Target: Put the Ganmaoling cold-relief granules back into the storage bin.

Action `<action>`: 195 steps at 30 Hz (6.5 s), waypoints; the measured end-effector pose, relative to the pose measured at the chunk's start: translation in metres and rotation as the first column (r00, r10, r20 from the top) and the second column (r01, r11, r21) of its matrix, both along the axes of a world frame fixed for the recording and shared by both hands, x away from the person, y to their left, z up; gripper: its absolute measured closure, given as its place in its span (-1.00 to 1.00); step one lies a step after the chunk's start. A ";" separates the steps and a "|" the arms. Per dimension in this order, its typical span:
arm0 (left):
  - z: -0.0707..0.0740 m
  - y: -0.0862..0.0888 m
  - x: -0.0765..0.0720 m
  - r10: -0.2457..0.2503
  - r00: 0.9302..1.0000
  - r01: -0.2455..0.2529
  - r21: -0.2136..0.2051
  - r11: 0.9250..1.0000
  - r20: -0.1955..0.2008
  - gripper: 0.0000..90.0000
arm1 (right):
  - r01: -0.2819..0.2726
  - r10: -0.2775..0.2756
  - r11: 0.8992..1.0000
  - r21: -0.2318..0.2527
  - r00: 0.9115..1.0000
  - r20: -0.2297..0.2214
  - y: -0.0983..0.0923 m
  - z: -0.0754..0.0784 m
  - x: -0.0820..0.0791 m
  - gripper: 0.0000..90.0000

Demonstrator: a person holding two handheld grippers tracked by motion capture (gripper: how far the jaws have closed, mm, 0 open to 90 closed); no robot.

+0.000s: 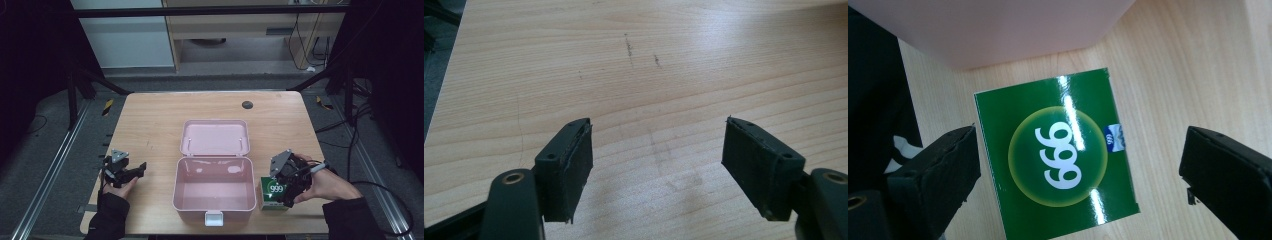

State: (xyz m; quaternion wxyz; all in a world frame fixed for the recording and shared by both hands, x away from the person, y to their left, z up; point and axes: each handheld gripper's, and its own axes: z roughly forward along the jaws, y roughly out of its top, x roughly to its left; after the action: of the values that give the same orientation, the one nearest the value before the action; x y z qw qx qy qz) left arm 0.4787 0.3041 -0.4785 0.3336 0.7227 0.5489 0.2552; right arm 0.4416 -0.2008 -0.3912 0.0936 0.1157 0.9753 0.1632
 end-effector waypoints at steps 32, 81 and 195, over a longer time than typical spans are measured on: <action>-0.001 0.000 0.001 0.000 1.000 0.000 0.007 1.000 -0.002 -0.39 | -0.052 0.045 0.995 -0.090 0.995 -0.085 0.010 -0.041 0.007 -0.88; -0.002 -0.002 0.001 -0.005 1.000 0.005 0.014 1.000 -0.016 -0.39 | -0.018 0.018 1.000 -0.007 0.999 -0.049 0.001 0.046 0.001 -0.65; -0.003 0.000 0.002 -0.008 1.000 0.008 0.017 1.000 -0.021 -0.38 | -0.203 0.199 0.978 -0.050 0.977 -0.077 0.126 0.022 0.013 -0.65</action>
State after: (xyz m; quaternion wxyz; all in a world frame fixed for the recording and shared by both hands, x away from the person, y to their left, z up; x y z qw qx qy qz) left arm 0.4810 0.3037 -0.4819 0.3228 0.7303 0.5472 0.2509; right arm 0.4546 -0.0748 -0.3687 0.0448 0.0194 0.9891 0.1392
